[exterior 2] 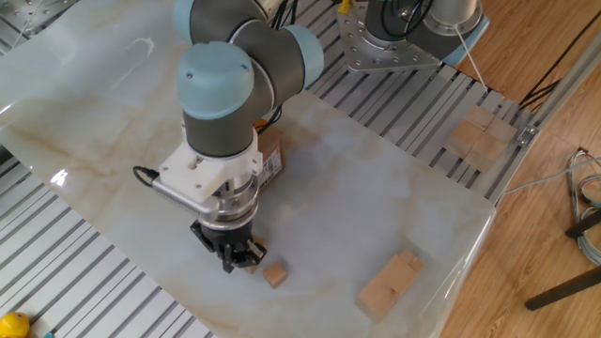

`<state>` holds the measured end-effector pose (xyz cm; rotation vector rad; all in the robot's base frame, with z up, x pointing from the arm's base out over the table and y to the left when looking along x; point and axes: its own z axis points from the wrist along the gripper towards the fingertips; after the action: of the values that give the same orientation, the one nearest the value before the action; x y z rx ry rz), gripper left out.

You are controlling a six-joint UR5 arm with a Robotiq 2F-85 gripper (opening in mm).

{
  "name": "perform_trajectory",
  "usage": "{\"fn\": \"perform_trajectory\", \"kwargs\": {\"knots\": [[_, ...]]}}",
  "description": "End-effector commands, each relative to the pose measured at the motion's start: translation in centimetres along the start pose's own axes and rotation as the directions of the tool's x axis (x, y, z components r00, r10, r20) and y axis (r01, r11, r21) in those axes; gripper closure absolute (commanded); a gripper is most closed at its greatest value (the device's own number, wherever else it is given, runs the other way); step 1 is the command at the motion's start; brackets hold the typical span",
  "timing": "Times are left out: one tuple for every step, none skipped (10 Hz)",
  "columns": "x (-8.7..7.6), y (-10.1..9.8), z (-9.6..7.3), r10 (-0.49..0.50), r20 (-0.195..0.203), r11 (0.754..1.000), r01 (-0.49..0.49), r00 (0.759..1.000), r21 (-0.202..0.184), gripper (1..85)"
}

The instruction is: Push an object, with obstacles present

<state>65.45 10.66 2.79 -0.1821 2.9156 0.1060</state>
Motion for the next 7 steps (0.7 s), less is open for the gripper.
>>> {"fn": "perform_trajectory", "kwargs": {"knots": [[2.27, 0.07, -0.46, 0.033, 0.003, 0.999, -0.033, 0.999, -0.012, 84.3], [2.73, 0.18, -0.7, 0.041, 0.003, 0.999, -0.041, 0.999, -0.009, 84.3], [2.65, 0.09, -0.8, 0.038, 0.005, 0.999, -0.038, 0.999, -0.002, 84.3], [2.36, -0.14, -0.8, 0.034, 0.017, 0.999, -0.034, 0.999, 0.006, 84.3], [2.23, -0.08, -0.81, 0.023, 0.021, 1.0, -0.024, 0.999, 0.004, 84.3], [2.25, 0.43, -0.81, 0.005, 0.021, 1.0, -0.005, 1.0, -0.015, 84.3], [2.34, 0.4, -0.81, -0.003, 0.017, 1.0, 0.003, 1.0, -0.014, 84.3]]}}
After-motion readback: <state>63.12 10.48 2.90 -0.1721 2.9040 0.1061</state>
